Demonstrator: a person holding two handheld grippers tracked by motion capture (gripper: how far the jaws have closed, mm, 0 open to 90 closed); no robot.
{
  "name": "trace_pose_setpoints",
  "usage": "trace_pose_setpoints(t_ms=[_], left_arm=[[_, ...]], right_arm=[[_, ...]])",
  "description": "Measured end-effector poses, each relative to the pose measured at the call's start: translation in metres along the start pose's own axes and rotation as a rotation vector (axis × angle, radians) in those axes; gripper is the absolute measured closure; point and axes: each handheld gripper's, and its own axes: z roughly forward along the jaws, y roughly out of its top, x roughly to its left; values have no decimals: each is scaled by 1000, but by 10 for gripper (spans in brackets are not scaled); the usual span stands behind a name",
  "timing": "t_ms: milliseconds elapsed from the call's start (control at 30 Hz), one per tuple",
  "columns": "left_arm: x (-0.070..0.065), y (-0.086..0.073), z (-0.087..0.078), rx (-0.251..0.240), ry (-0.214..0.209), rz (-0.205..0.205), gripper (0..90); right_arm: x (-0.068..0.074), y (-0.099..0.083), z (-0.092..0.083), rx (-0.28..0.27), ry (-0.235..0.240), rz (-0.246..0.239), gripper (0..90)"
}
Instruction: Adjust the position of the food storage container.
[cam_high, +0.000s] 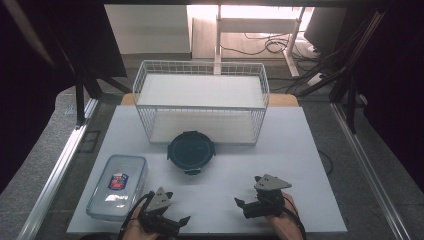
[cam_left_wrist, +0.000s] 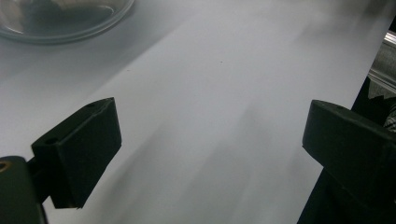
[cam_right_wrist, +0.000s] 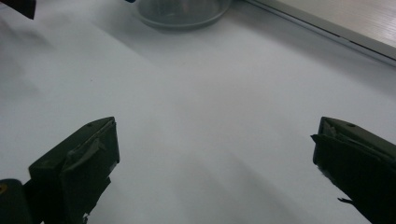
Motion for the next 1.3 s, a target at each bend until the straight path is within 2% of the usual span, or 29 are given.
trace_pose_setpoints(t_ms=[133, 267, 867, 1067, 1133, 1167, 1300], left_arm=[[0, 0, -1, -16, -24, -12, 48], [-1, 0, -1, -17, -39, -7, 56], [-3, 0, 0, -9, -46, 3, 57], [-4, 0, 1, -4, -51, 6, 58], [-4, -1, 2, -1, -52, 8, 61], [-4, -1, 2, -1, -48, 6, 62], [-3, -1, 1, -6, -45, 6, 63]], right_arm=[[-2, 0, 0, 0, 7, 20, 3], [-1, 1, 0, 14, 11, 15, 3], [-3, -1, 6, 31, -21, 78, 0], [-3, 4, 5, 27, 4, 110, 0], [-4, 8, 5, 19, 28, 159, 0], [-5, 16, 5, 15, 71, 199, 0], [-5, 26, 7, 25, 87, 204, 0]])
